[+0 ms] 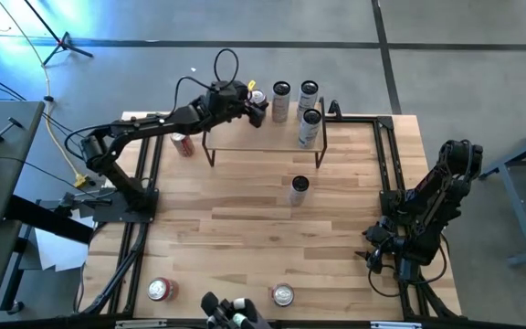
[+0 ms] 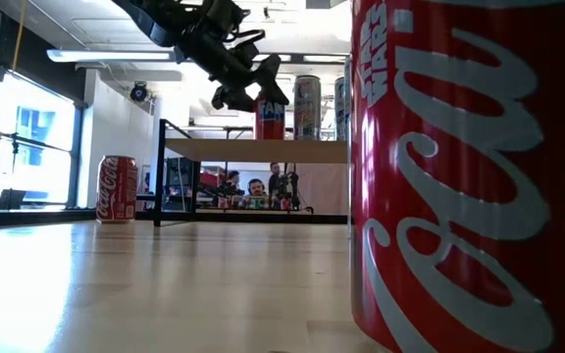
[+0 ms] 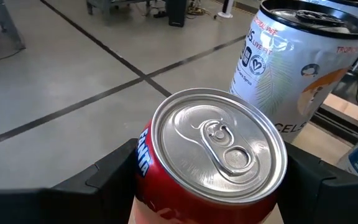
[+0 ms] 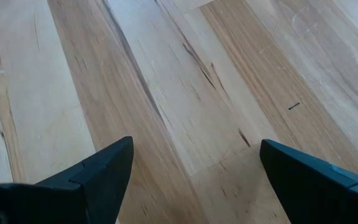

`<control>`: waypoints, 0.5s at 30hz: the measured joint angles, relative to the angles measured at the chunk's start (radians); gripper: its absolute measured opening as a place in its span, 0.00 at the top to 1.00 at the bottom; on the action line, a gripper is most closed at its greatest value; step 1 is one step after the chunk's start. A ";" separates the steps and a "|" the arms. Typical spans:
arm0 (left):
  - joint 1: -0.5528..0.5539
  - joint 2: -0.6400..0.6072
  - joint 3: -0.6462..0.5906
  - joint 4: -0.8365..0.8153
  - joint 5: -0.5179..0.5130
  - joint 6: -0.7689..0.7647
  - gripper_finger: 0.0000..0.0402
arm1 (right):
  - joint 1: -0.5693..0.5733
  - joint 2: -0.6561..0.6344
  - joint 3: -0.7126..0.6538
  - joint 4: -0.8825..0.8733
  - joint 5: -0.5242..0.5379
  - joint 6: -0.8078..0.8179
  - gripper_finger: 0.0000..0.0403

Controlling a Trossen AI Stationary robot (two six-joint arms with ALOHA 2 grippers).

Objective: Place canned beverage on shelf
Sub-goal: Put the top red soda can on the shelf

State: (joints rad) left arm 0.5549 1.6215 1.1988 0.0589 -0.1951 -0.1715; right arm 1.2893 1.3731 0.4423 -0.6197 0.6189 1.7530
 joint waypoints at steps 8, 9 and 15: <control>0.003 -0.019 0.000 -0.029 0.014 0.025 0.32 | 0.000 0.000 0.000 0.000 0.000 0.000 0.16; 0.003 -0.022 -0.001 -0.032 0.015 0.028 0.32 | 0.000 0.000 0.000 0.000 0.000 0.000 0.16; 0.012 -0.035 -0.002 -0.050 0.041 0.053 0.31 | 0.000 0.000 0.000 0.000 0.000 0.000 0.16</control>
State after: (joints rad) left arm 0.5666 1.5867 1.1969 0.0090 -0.1544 -0.1181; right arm 1.2895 1.3731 0.4423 -0.6197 0.6194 1.7531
